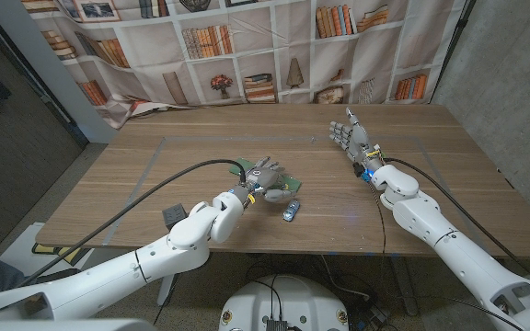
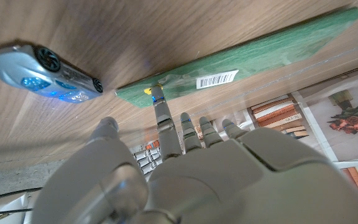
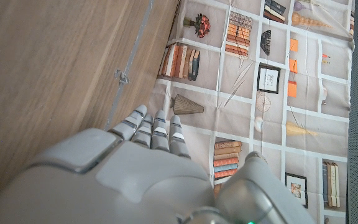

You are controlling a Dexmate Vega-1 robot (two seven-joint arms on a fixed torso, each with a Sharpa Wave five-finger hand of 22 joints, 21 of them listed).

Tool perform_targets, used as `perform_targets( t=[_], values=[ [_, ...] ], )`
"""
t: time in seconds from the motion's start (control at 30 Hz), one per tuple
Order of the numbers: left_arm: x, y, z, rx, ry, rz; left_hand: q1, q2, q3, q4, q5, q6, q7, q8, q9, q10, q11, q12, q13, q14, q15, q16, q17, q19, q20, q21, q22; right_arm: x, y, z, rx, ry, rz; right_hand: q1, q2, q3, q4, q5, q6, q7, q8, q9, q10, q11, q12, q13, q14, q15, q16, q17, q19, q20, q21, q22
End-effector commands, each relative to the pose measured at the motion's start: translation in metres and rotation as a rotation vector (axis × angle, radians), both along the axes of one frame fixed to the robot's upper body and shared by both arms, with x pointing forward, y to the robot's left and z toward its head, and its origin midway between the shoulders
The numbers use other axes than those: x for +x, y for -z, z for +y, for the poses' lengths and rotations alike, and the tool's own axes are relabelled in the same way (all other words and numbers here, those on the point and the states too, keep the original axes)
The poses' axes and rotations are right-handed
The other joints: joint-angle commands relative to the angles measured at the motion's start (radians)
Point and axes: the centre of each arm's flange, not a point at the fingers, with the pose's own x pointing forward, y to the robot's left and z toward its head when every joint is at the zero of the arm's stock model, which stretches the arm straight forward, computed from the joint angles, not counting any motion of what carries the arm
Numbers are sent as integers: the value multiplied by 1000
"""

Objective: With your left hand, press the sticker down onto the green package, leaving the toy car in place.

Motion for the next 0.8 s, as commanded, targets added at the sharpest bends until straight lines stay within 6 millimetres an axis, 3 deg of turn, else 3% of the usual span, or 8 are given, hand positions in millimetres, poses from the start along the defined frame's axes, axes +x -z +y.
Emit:
perform_targets(
  t=[0.03, 0.37, 0.57, 0.8],
  values=[
    [5, 4, -2, 11, -22, 12, -3, -2, 2, -3, -3, 15, 2, 5, 4, 14, 3, 5, 1, 6, -40, 5, 0, -4, -7, 9, 3, 2, -2, 1, -4, -7, 6, 2, 6, -1, 0, -2, 10, 1, -3, 5, 6, 8, -3, 5, 4, 8, -1, 4, 7, 1, -2, 4],
    [2, -1, -3, 17, -25, 0, -1, 0, 2, -3, -3, 14, 1, 2, 4, 21, 2, 6, 1, 9, -39, 5, 0, -3, -11, 9, 3, 0, -4, 0, -11, -6, 1, 2, 7, -2, -1, -2, 9, 1, -3, 5, 5, 7, -4, 5, 4, 7, -2, 4, 7, 1, -2, 4],
    [0, -9, -2, 12, -28, -20, 2, 9, 7, -3, -3, -10, 0, -11, 4, 25, 9, 5, 1, 17, -12, 7, 0, -3, -11, 9, 4, -1, -4, -1, -19, 4, -5, 2, 7, -3, -1, -2, 9, 1, -4, 5, 5, 7, -4, 5, 4, 7, -2, 4, 8, 1, -3, 4],
    [1, -15, -2, 8, -23, -33, 5, 13, 9, -3, -4, -42, -17, -26, 5, 20, 11, 1, 2, 16, -12, 4, 0, -2, -6, 10, 4, -3, -2, -4, -26, 19, 4, 2, 8, -3, -2, -3, 8, 1, -4, 5, 6, 7, -4, 5, 3, 8, -2, 4, 8, 1, -3, 4]
  ],
)
